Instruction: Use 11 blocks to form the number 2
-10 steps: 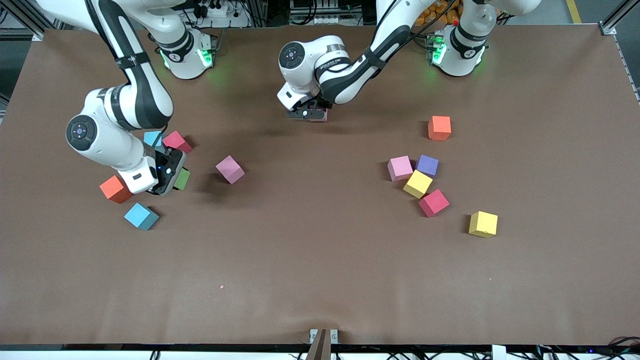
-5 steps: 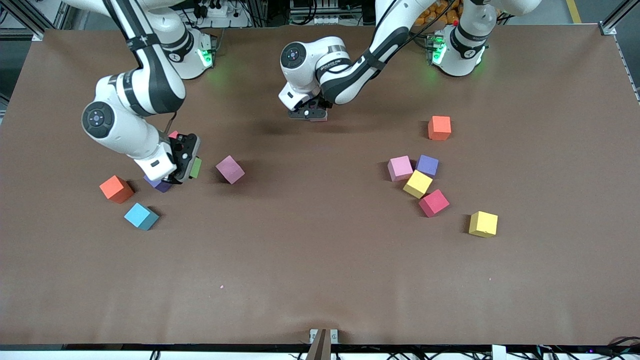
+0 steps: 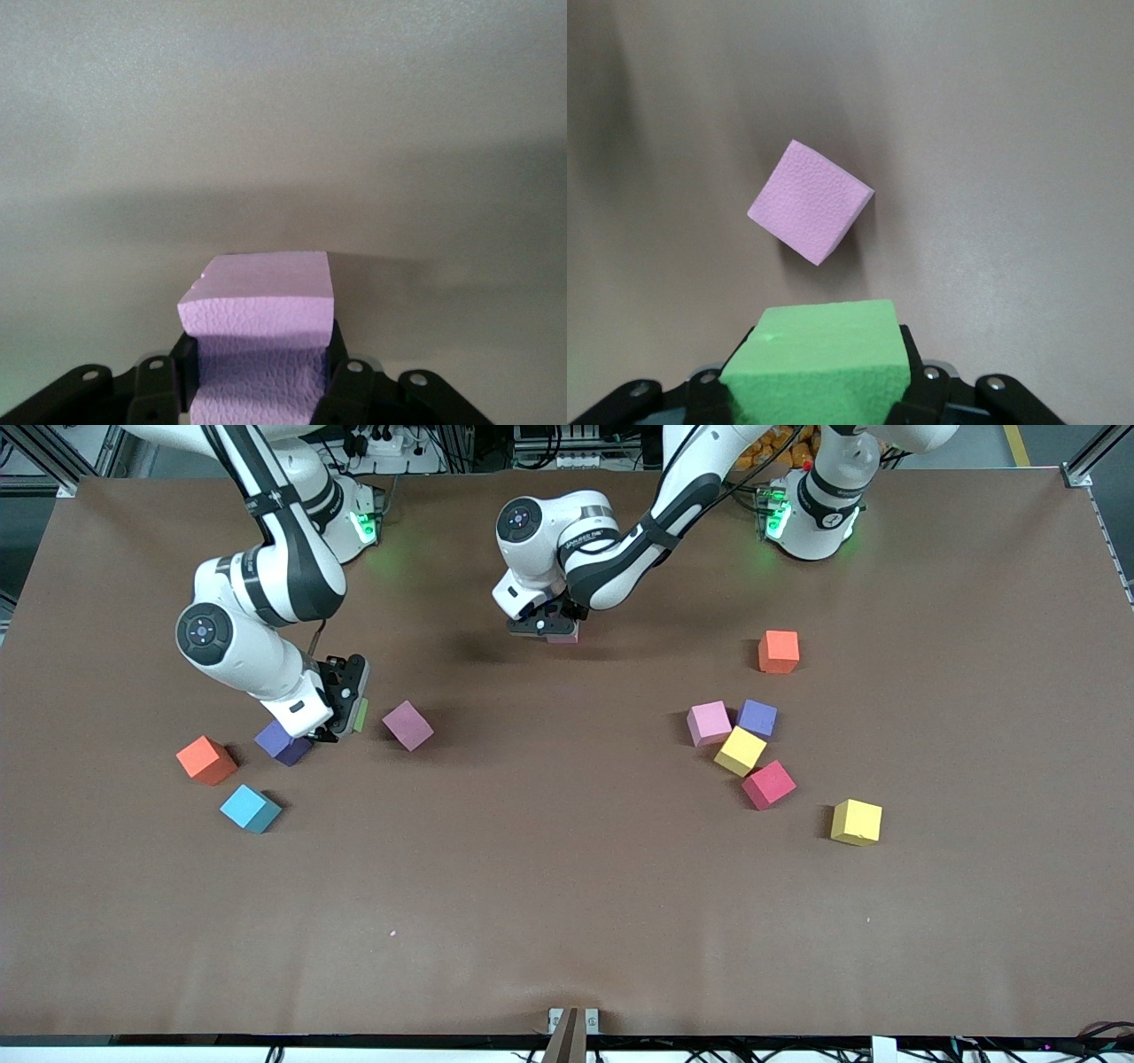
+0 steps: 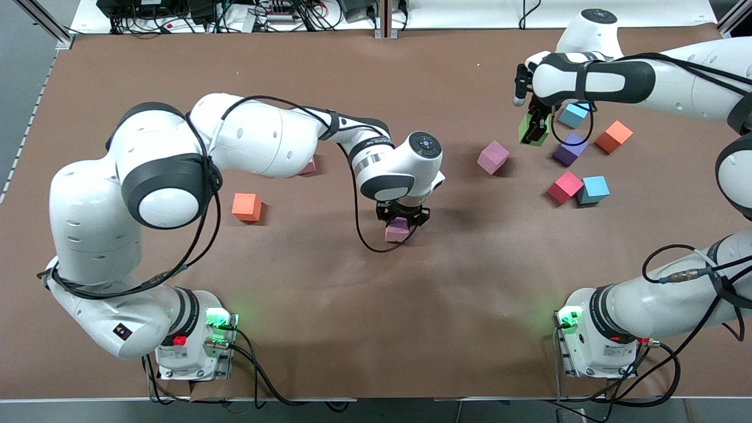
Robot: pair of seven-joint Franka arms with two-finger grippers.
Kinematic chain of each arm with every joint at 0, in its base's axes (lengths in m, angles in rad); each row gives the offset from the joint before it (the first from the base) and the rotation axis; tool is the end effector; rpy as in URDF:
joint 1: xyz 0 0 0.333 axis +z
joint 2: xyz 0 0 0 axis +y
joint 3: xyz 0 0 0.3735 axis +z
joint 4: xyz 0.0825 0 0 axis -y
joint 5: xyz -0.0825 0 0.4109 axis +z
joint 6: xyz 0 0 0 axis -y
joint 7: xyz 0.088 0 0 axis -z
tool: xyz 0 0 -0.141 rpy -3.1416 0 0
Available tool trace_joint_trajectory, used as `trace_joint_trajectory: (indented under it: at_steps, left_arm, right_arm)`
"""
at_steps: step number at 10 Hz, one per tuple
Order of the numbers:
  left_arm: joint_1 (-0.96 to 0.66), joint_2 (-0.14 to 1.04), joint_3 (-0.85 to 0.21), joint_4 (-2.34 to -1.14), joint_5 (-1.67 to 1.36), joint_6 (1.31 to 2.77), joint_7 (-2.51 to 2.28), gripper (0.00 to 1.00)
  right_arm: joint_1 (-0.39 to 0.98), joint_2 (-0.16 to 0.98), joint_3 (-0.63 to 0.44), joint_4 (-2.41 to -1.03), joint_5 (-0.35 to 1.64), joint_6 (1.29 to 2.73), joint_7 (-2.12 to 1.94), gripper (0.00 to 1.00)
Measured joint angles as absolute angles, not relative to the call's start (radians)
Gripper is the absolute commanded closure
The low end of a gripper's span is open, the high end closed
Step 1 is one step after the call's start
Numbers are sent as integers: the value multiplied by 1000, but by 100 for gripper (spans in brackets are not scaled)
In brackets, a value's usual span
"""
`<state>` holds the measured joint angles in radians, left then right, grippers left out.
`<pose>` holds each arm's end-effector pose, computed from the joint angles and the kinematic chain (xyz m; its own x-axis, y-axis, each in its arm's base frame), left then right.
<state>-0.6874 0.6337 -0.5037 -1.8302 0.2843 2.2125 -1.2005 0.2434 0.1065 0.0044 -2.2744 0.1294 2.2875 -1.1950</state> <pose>0.2820 -0.6093 0.2017 0.9837 -0.1126 -0.1404 -0.1278 -0.9863 -0.1043 0.5215 0.1384 0.3065 0.2185 0.9747 0.0476 0.9696 -0.2114 -0.1231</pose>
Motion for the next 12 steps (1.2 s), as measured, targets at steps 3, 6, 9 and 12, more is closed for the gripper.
trace_joint_trajectory:
  at_steps: [3, 6, 9, 12]
  left_arm:
    - [-687, 634, -503, -1829, 311, 2224, -1217, 0]
    - [-683, 602, -504, -1827, 313, 2226, -1246, 0]
    - [-660, 539, -502, -1825, 313, 2216, -1283, 0]
    - [-595, 474, -500, -1822, 313, 2178, -1305, 0]
  right_arm:
    - [245, 89, 6, -2295, 95, 2330, -1195, 70]
    - [259, 88, 7, -2322, 92, 2362, -1199, 70]
    - [318, 82, 8, -2322, 92, 2362, -1199, 72]
    - [397, 49, 9, -2323, 92, 2355, -1181, 72]
